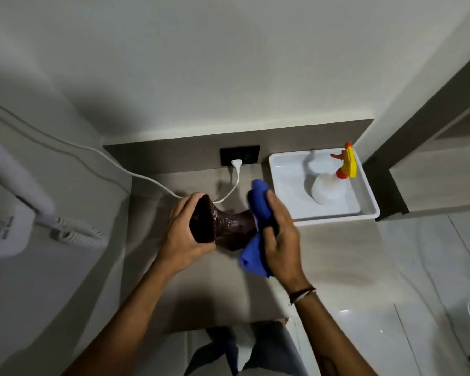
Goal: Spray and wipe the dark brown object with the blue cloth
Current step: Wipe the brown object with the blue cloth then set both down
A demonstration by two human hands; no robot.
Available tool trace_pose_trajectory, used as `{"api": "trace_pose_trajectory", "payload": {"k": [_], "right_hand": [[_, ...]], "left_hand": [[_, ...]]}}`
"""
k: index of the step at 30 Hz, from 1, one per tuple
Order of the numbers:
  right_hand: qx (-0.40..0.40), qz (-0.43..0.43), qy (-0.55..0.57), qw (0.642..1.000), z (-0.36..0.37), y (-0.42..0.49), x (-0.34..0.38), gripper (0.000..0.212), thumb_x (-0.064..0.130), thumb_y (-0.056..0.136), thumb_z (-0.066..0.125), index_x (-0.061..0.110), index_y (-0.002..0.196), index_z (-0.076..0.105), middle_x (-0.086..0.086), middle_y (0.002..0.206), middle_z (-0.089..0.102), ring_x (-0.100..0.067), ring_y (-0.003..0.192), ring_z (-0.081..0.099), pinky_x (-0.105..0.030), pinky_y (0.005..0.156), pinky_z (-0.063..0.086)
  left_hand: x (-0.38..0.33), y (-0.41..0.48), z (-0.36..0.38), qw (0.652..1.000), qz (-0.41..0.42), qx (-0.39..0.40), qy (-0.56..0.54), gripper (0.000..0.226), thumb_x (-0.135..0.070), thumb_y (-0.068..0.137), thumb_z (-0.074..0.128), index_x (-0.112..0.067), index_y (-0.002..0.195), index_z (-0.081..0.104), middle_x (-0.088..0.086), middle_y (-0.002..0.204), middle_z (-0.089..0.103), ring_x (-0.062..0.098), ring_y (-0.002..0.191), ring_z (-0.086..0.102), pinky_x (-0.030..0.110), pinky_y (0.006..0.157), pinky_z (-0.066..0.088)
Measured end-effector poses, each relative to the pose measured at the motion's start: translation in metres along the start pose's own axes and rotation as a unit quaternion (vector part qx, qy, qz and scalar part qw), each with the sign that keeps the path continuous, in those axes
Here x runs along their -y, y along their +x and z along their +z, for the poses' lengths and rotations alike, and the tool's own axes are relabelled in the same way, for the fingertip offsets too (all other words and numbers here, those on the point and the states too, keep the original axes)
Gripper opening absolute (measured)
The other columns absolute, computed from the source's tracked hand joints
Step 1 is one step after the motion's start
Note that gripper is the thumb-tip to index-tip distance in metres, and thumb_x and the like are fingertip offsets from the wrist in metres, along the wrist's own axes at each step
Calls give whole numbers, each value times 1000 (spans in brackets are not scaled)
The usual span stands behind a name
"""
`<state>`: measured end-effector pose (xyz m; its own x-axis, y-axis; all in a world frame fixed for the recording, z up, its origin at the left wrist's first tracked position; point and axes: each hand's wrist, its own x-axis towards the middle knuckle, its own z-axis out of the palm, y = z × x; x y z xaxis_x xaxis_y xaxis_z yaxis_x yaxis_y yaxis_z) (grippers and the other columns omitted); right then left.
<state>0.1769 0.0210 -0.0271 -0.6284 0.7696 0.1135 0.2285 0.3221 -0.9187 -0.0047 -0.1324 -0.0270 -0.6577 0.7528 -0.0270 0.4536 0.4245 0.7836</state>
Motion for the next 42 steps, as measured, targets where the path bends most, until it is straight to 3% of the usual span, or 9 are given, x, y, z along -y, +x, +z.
{"api": "trace_pose_trajectory", "payload": {"k": [5, 10, 13, 17, 23, 30, 35, 38, 42], "right_hand": [[208, -88, -19, 974, 55, -25, 9, 92, -15, 92, 46, 13, 172, 10, -1, 182, 7, -17, 168, 13, -39, 137, 14], [252, -29, -223, 941, 45, -21, -40, 96, -8, 100, 54, 15, 170, -7, 1, 175, -27, -22, 168, -12, -47, 137, 17], [261, 12, -213, 941, 31, -17, -41, 90, -2, 104, 53, 13, 170, -6, -4, 176, -23, -27, 169, -5, -47, 135, 22], [241, -47, -24, 969, 53, -32, 4, 92, -5, 98, 45, 24, 172, -4, 0, 182, -6, -23, 165, 25, -43, 133, 31], [265, -13, -191, 945, 36, -18, -46, 94, -7, 102, 52, 17, 170, -7, 4, 173, -31, -23, 168, -12, -49, 136, 18], [244, -86, -32, 965, 69, -32, 1, 105, -12, 91, 50, 20, 171, -9, -2, 181, -16, -23, 169, -2, -37, 137, 12], [272, -61, -198, 940, 43, -15, -48, 100, -4, 103, 56, 24, 169, -15, 5, 173, -34, -23, 168, -10, -41, 137, 17], [251, 70, -170, 950, 14, -1, -70, 71, 6, 111, 47, 17, 172, 11, -10, 180, 0, -31, 166, 19, -44, 135, 25], [112, 213, 56, 969, -6, -2, -77, 73, -21, 98, 39, 11, 163, 38, -2, 159, 50, -34, 149, 51, -10, 118, 42]], "left_hand": [[0, 3, 1, 1000, 8, 13, -11, 107, -38, 53, 85, -24, 152, 48, -4, 148, 49, 20, 138, 49, 37, 115, 43], [9, -4, -5, 1000, 4, -5, 6, 109, -29, 52, 84, -25, 154, 46, -5, 151, 44, 18, 139, 45, 29, 113, 46], [3, -2, -2, 1000, 7, 3, -2, 109, -22, 52, 85, -24, 154, 46, -1, 151, 45, 23, 140, 46, 35, 113, 48], [1, 4, 2, 999, 26, 24, 11, 108, -23, 52, 87, -15, 153, 48, 3, 147, 47, 22, 138, 48, 7, 109, 34], [6, -2, -2, 999, 34, 1, 2, 108, -18, 52, 86, -25, 152, 46, -3, 145, 44, 1, 133, 45, 3, 106, 34], [-2, 3, 4, 999, 32, 1, -5, 99, -31, 55, 83, -21, 148, 51, -1, 145, 48, 10, 136, 47, 12, 115, 34], [4, 2, -3, 999, 32, -5, 18, 107, -29, 51, 83, -21, 152, 49, -2, 146, 47, -15, 135, 37, 4, 111, 30], [3, 2, 0, 1000, -1, -17, -15, 106, -29, 52, 85, -28, 152, 50, -8, 140, 48, -6, 134, 42, 8, 109, 37], [1, 1, 3, 978, -119, -89, -145, 95, -26, 55, 89, -35, 144, 56, -11, 137, 57, -9, 121, 58, 24, 104, 52]]}}
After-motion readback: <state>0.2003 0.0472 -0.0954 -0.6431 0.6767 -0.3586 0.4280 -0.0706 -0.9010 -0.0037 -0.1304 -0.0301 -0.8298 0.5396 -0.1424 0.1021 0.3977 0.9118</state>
